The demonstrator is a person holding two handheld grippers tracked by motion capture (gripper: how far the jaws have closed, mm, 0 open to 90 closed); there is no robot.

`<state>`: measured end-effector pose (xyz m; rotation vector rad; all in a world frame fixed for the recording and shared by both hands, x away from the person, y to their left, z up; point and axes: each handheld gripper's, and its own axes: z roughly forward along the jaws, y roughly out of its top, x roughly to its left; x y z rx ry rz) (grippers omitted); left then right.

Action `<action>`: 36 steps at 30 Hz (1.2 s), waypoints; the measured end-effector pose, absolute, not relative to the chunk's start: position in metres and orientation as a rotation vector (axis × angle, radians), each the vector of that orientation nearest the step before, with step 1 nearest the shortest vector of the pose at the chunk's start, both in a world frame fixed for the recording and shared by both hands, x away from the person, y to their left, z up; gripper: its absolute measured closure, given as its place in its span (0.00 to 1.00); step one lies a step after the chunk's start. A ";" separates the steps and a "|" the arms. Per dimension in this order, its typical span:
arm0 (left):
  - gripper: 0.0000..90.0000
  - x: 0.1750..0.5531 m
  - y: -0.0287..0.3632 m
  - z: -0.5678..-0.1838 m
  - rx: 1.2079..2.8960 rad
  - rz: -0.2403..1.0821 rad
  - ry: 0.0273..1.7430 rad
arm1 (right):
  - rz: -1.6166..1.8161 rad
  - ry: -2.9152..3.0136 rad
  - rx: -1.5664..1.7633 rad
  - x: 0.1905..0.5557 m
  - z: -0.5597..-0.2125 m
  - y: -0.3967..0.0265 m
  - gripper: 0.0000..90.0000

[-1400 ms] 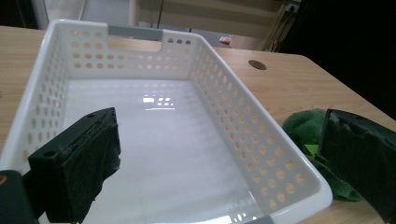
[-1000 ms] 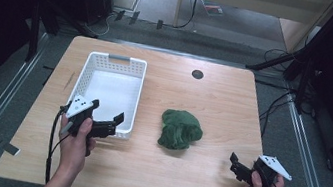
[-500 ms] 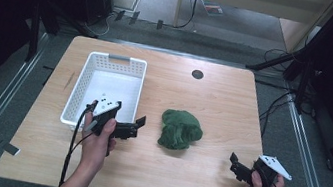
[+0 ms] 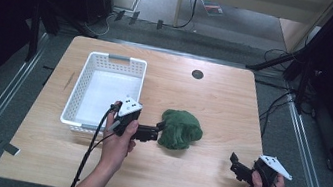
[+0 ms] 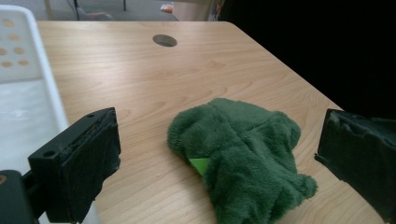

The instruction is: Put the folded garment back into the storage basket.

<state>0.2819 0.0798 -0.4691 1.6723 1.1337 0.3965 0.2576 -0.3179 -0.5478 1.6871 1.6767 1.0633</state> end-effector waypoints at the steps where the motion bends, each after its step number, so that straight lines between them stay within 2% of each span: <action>1: 0.00 0.282 0.080 -0.469 1.672 0.397 1.134 | 1.063 1.677 1.687 0.258 -0.548 -0.318 0.00; 11: 0.00 0.285 0.039 -0.481 1.726 0.373 1.110 | 1.062 1.682 1.687 0.258 -0.548 -0.318 0.00; 18: 0.00 0.290 0.008 -0.503 1.809 0.394 1.182 | 1.065 1.678 1.697 0.258 -0.548 -0.318 0.00; 36: 0.00 0.303 -0.009 -0.527 1.820 0.432 1.339 | 1.064 1.685 1.688 0.258 -0.548 -0.318 0.00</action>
